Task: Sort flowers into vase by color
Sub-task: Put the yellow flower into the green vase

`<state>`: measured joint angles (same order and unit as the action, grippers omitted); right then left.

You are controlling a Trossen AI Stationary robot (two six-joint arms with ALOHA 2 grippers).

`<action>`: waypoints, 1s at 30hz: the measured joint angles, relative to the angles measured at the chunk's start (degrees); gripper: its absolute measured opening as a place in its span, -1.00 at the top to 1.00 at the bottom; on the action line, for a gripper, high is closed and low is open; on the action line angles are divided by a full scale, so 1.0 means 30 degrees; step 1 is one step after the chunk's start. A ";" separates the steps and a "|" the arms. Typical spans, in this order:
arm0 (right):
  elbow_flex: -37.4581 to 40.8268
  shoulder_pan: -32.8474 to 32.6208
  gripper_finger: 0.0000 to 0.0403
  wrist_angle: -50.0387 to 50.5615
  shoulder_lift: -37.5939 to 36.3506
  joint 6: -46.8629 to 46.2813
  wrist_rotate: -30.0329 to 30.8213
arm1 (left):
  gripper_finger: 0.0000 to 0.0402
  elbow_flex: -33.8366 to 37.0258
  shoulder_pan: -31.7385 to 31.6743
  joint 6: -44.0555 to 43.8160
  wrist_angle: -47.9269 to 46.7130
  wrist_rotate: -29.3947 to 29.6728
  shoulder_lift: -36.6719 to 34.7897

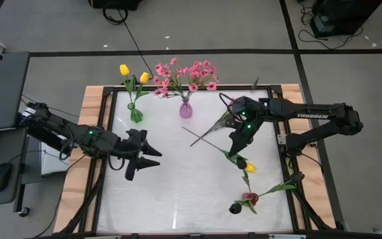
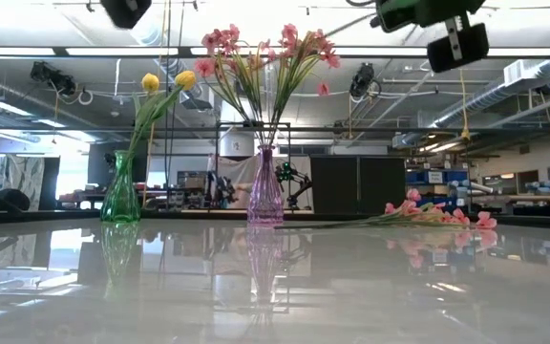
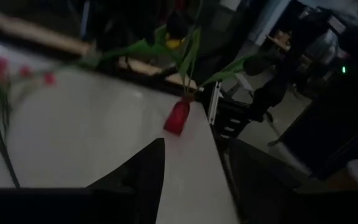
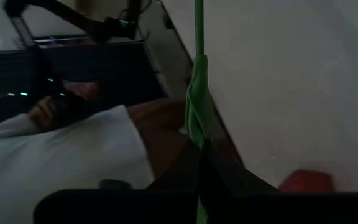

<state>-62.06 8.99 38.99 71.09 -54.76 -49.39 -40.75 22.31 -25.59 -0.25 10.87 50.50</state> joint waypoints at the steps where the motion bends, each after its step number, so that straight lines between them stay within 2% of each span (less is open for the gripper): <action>1: 0.0000 0.0000 0.92 -0.0369 0.0000 -0.0396 -0.0096 | 0.08 0.0000 0.0000 0.0989 0.0249 0.0000 0.0000; 9: 0.0000 0.0000 0.92 -0.2258 0.0000 -0.3544 -0.0925 | 0.08 0.0000 0.0000 0.7499 0.1251 0.0015 0.0000; 13: 0.0000 0.0040 0.92 -0.3374 0.0000 -0.4796 -0.0940 | 0.08 0.0000 0.0000 0.9476 0.1319 0.0499 0.0000; 18: 0.0000 0.0283 0.92 -0.3702 0.0000 -0.5341 -0.0940 | 0.08 0.0000 -0.0007 1.0416 0.1362 0.1496 0.0000; 22: 0.0000 0.0321 0.92 -0.3691 0.0000 -0.5164 -0.1057 | 0.08 0.0000 -0.0007 1.0415 0.1375 0.1501 0.0000; 26: 0.0000 0.0321 0.92 -0.2898 0.0000 -0.4016 -0.0974 | 0.08 0.0000 0.0000 1.0402 0.1375 0.1501 0.0000; 30: 0.0000 0.0198 0.92 -0.0639 0.0000 -0.1939 -0.0193 | 0.08 0.0000 -0.0007 1.0313 0.1368 0.1501 0.0000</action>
<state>-62.06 9.59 37.08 71.09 -60.58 -49.97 -40.75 22.28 5.34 3.86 15.38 50.50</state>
